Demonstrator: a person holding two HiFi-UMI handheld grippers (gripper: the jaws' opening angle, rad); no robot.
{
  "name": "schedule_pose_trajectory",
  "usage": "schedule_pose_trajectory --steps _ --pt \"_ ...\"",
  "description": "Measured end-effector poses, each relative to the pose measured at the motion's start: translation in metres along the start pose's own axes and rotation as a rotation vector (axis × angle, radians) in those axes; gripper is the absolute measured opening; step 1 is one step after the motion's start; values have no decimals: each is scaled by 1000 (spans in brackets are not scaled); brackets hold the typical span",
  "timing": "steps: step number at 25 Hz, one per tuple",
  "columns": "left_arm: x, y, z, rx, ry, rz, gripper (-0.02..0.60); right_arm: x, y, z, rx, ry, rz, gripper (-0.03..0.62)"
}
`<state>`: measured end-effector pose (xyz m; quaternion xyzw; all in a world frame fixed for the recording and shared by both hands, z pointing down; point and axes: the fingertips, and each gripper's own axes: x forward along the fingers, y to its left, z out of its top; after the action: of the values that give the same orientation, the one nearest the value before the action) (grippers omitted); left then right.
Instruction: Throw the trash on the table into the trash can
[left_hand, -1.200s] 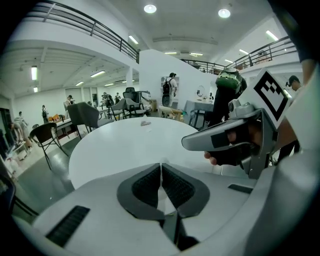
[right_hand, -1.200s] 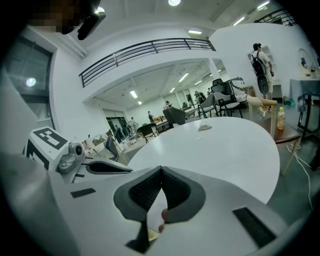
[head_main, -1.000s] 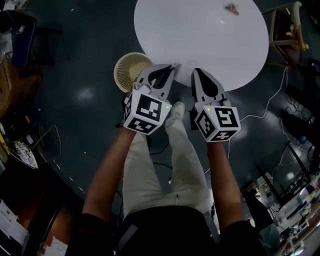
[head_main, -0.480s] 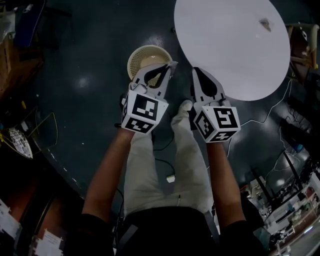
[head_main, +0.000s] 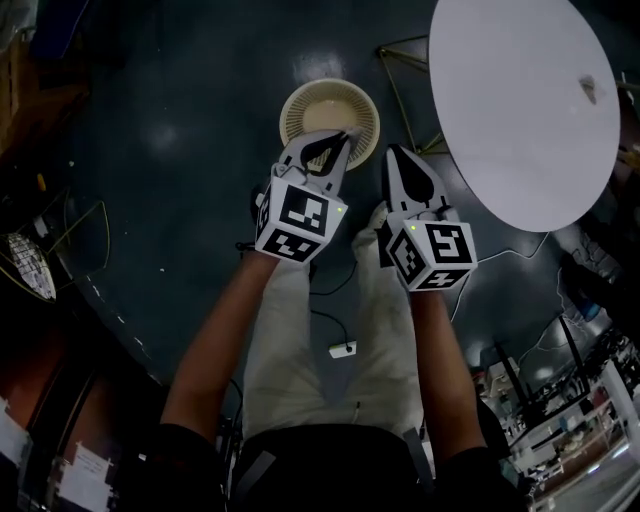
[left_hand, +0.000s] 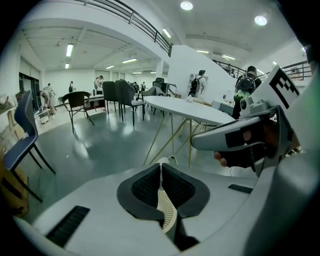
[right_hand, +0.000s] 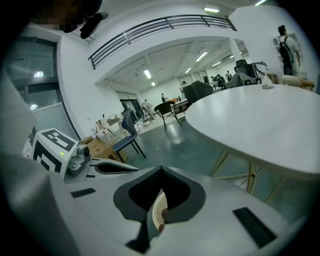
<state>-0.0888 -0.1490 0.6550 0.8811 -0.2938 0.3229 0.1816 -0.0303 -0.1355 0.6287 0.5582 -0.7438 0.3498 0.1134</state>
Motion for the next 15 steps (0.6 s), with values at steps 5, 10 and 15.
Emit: schedule_pose_trajectory --steps 5,10,15 --pt "23 26 -41 -91 22 25 20 32 -7 -32 18 36 -20 18" --pt "52 39 -79 -70 69 21 20 62 -16 -65 46 64 -43 18" --pt "83 46 -106 -48 96 6 20 88 -31 -91 59 89 -60 18"
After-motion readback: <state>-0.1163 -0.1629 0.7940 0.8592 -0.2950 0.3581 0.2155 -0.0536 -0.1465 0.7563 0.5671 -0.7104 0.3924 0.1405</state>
